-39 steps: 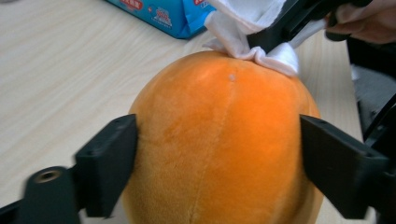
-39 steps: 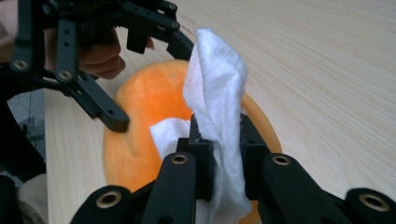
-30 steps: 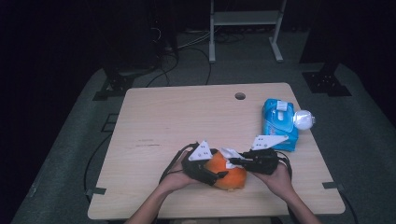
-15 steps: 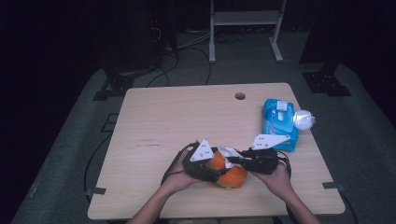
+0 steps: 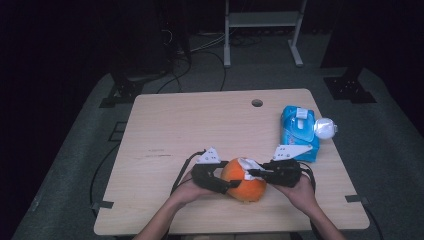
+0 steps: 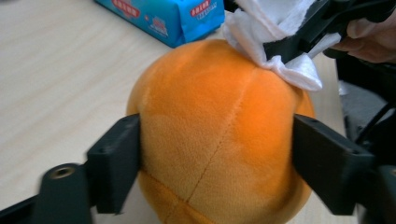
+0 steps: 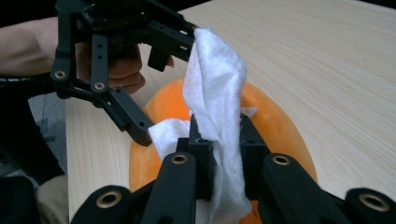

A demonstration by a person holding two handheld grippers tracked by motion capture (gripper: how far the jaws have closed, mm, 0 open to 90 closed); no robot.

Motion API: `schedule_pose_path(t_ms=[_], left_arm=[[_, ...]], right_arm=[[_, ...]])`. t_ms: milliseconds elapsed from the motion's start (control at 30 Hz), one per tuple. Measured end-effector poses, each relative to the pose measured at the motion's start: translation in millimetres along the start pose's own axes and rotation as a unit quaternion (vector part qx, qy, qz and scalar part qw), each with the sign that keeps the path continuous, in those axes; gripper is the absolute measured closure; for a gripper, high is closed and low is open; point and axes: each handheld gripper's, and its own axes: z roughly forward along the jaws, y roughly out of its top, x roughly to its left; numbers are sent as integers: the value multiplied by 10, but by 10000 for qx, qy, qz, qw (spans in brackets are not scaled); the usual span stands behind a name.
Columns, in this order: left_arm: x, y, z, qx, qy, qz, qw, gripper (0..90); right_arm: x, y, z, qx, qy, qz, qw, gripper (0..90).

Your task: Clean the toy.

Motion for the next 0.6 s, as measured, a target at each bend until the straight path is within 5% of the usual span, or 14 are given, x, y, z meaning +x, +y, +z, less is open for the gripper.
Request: schedule_pose_path(t_ms=[233, 367, 500, 600], left_arm=[[-217, 175, -61, -15, 428, 886, 9951, 269], [-165, 100, -26, 51, 342, 825, 9960, 247], [-68, 83, -66, -90, 299, 429, 9986, 114], [-26, 28, -36, -41, 52, 167, 9998, 151]], right_arm=[[124, 132, -76, -324, -24, -227, 9992, 793], [38, 59, -31, -176, 35, -102, 9998, 793], [-1, 17, -25, -152, -48, -53, 9999, 793], [-25, 11, -40, -170, -47, -13, 9998, 793]])
